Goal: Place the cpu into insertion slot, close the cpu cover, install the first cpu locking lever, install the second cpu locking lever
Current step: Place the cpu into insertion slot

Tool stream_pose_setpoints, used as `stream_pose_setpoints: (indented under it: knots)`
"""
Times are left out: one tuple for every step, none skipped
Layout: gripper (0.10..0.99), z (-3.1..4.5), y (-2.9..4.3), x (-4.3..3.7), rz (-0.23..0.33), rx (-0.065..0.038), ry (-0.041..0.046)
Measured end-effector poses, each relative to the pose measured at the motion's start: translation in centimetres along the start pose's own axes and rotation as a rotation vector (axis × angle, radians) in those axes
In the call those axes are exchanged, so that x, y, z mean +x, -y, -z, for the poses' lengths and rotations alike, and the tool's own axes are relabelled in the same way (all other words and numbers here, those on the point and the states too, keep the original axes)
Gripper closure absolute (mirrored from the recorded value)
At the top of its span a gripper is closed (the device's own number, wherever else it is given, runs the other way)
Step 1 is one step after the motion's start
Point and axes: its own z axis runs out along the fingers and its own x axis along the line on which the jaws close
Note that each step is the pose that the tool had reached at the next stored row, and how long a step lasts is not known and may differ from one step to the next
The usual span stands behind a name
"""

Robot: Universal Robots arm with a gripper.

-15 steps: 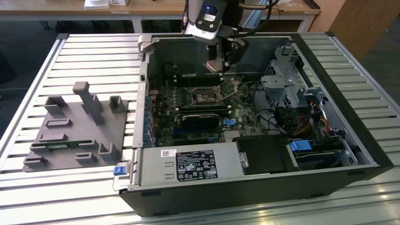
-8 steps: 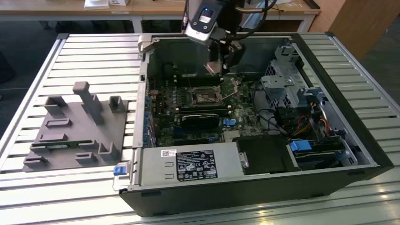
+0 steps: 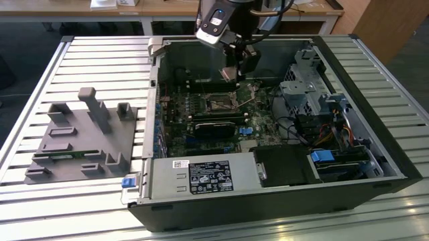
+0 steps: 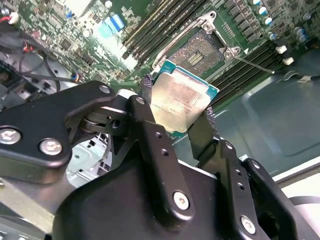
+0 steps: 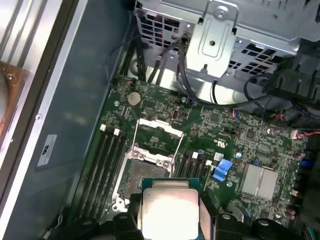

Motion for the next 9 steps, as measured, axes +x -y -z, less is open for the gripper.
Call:
stream_pose_setpoints:
  knots:
    - [0.549,-0.01,0.0,0.0,-0.007,0.0,0.0008]
    - [0.549,-0.02,0.0,0.0,-0.013,0.0,0.0015]
    - [0.549,-0.03,0.01,0.0,-0.019,0.0,0.0022]
    - [0.549,-0.05,0.01,0.0,-0.023,0.0,0.0029]
    - [0.549,-0.06,0.01,0.0,-0.026,0.0,0.004]
    - [0.549,-0.07,0.01,-0.01,-0.026,0.0,0.005]
    - [0.549,-0.06,0.01,-0.01,-0.026,0.0,0.0053]
    - [0.549,-0.07,0.01,-0.01,-0.026,0.001,0.0055]
    - [0.549,-0.08,0.01,0.0,-0.026,0.0,0.0055]
